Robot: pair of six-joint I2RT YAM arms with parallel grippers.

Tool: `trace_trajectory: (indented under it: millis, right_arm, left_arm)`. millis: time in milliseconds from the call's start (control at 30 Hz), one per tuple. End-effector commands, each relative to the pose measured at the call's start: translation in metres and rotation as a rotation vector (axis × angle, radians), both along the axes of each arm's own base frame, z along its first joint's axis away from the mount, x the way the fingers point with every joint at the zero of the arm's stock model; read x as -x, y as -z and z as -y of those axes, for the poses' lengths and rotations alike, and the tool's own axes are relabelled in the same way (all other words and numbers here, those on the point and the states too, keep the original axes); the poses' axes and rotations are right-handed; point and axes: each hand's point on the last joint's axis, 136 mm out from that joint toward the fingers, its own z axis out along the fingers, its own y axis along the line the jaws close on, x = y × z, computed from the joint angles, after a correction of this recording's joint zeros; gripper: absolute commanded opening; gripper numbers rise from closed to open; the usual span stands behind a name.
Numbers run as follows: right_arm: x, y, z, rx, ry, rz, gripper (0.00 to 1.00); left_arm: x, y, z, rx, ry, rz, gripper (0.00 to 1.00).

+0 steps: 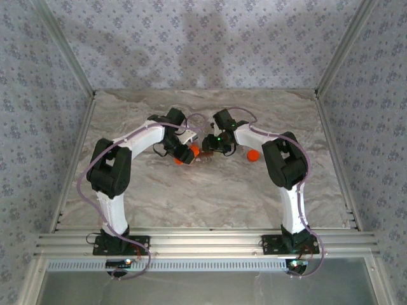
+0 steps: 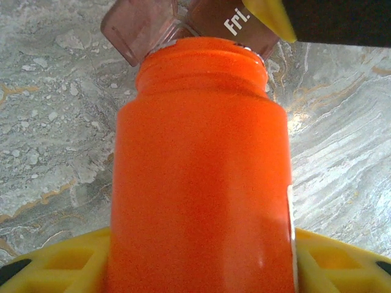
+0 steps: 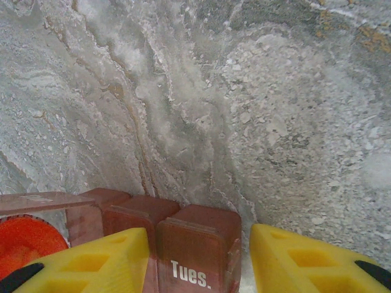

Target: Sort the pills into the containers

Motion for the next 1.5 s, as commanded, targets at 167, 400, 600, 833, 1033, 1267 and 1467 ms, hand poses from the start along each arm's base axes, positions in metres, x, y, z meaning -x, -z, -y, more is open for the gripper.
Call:
trace_trajectory:
  millis: [167, 400, 600, 833, 1033, 1267, 1467]
  right_arm:
    - [0.0061, 0.0170, 0.0007, 0.030, 0.002, -0.044, 0.49]
    - [0.0066, 0.0177, 0.0006, 0.031, 0.001, -0.047, 0.49]
    - [0.0075, 0.0179, -0.0006, 0.031, -0.002, -0.047, 0.49]
    - [0.0075, 0.0177, -0.0001, 0.032, -0.001, -0.048, 0.49]
    - [0.0084, 0.0181, -0.0007, 0.033, -0.003, -0.050, 0.49]
    - [0.0084, 0.0186, -0.0008, 0.034, -0.003, -0.049, 0.49]
    - [0.0090, 0.0187, -0.0011, 0.036, -0.005, -0.051, 0.49]
  left_arm:
    - [-0.0018, -0.0014, 0.0023, -0.014, 0.021, -0.010, 0.00]
    - [-0.0026, 0.0002, 0.0027, -0.018, 0.023, -0.016, 0.00]
    - [-0.0014, 0.0021, 0.0010, -0.030, 0.025, -0.025, 0.00]
    - [-0.0007, 0.0021, 0.0008, -0.042, 0.036, -0.032, 0.00]
    - [0.0000, 0.0028, 0.0009, -0.061, 0.050, -0.029, 0.00]
    - [-0.0008, 0.0034, -0.0002, -0.082, 0.060, -0.027, 0.00]
    - [-0.0005, 0.0041, -0.0023, -0.111, 0.072, -0.024, 0.00]
